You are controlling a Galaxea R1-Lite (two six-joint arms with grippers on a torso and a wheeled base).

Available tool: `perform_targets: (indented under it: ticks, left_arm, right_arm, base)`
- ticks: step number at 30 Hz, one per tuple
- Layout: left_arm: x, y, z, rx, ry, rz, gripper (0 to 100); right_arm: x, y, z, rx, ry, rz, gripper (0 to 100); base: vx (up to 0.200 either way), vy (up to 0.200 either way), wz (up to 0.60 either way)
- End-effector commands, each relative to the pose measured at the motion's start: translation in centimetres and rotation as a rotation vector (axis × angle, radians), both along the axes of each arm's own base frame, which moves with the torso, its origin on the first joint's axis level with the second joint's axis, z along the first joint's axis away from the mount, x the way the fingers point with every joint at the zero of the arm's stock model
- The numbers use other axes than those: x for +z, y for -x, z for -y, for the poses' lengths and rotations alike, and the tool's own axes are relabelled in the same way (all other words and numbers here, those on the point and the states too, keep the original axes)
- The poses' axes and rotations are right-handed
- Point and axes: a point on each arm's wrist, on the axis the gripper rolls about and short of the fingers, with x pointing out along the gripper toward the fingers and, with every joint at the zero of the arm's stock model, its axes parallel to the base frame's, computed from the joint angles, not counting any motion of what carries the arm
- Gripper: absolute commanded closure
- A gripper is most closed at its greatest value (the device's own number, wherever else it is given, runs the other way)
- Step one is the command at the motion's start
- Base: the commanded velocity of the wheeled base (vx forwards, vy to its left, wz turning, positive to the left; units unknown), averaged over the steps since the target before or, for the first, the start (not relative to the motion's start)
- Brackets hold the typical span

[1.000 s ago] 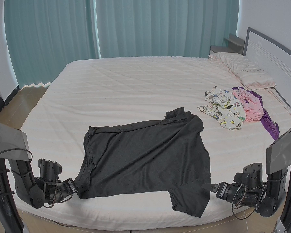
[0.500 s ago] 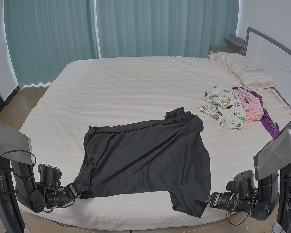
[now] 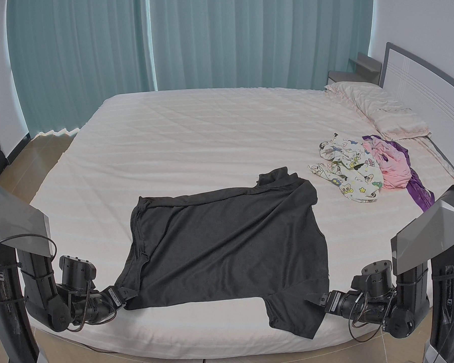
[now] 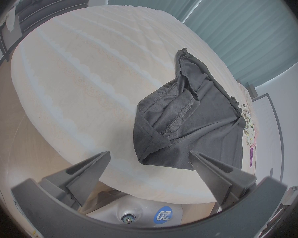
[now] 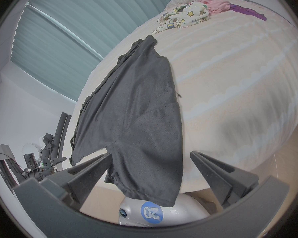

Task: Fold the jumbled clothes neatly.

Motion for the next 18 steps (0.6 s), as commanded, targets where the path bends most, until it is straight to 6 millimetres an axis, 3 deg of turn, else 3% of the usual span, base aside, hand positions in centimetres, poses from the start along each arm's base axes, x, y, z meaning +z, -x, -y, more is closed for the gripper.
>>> perform_targets:
  ticks: [1, 2, 3, 11, 18]
  left_arm:
    - [0.0, 0.0, 0.0, 0.001, 0.003, 0.001, 0]
    - [0.0, 0.0, 0.0, 0.001, 0.002, 0.000, 0]
    - [0.0, 0.0, 0.0, 0.001, 0.002, 0.000, 0]
    - [0.0, 0.1, 0.0, 0.002, 0.003, -0.004, 0]
    - [0.0, 0.2, 0.1, -0.003, 0.000, -0.008, 0]
  right_arm:
    - [-0.7, -0.8, -0.1, -0.010, -0.002, 0.014, 0]
    - [-1.1, -1.2, -0.2, -0.014, -0.001, 0.015, 0]
    - [-1.2, -1.7, -0.4, -0.018, -0.007, 0.027, 100]
    - [-0.4, -3.8, 0.1, -0.089, 0.006, 0.134, 100]
    - [1.3, -5.9, 1.7, -0.108, 0.045, 0.243, 100]
  base:
    - [0.000, 0.000, 0.00]
    - [0.000, 0.000, 0.00]
    - [0.000, 0.000, 0.00]
    - [0.000, 0.000, 0.00]
    - [0.000, 0.000, 0.00]
